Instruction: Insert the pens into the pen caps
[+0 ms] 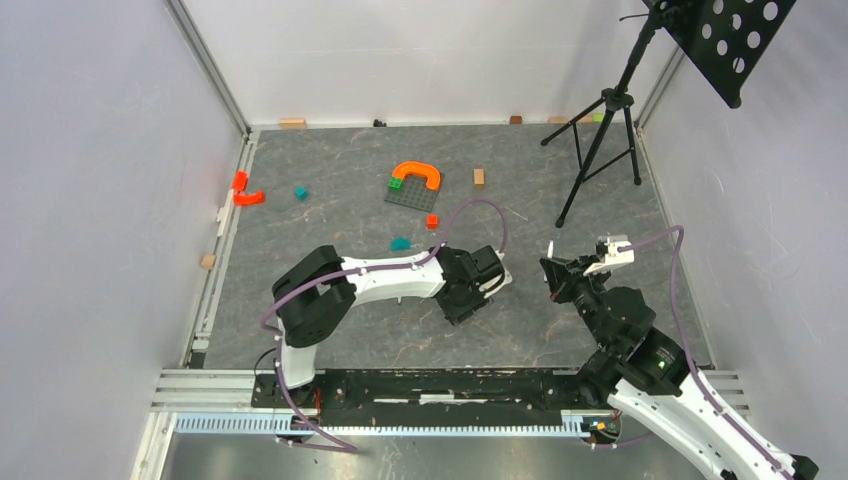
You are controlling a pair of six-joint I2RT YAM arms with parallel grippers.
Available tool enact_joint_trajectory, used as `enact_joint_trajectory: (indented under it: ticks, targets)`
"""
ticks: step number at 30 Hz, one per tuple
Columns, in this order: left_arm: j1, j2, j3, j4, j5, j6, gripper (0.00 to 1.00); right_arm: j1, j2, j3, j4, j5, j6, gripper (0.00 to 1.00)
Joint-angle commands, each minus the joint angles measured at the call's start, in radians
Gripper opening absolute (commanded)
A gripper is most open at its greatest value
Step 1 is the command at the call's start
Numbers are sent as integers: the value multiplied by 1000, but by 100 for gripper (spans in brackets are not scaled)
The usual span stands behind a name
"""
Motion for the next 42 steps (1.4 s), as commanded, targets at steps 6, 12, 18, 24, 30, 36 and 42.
enact_joint_trajectory:
  ticks: [6,12,18,24,30,36,42]
  targets:
    - [-8,47,51,51,-34,-22,48,4,-22,28,0,8,3,0]
    - [-8,65,59,63,-28,-44,44,3,-24,21,6,-9,8,0]
    - [-7,74,52,49,-41,-56,41,4,-28,26,-2,-7,5,0]
    - [-8,82,49,13,-29,-43,42,4,-36,27,-13,-1,4,0]
    - [-10,78,40,-18,-49,-35,42,4,-36,27,-13,0,2,0]
    - [-11,79,40,-29,-56,-33,42,3,-34,24,-9,-2,5,0]
    - [-19,96,45,-28,-47,-28,39,4,-36,24,-10,-3,4,0]
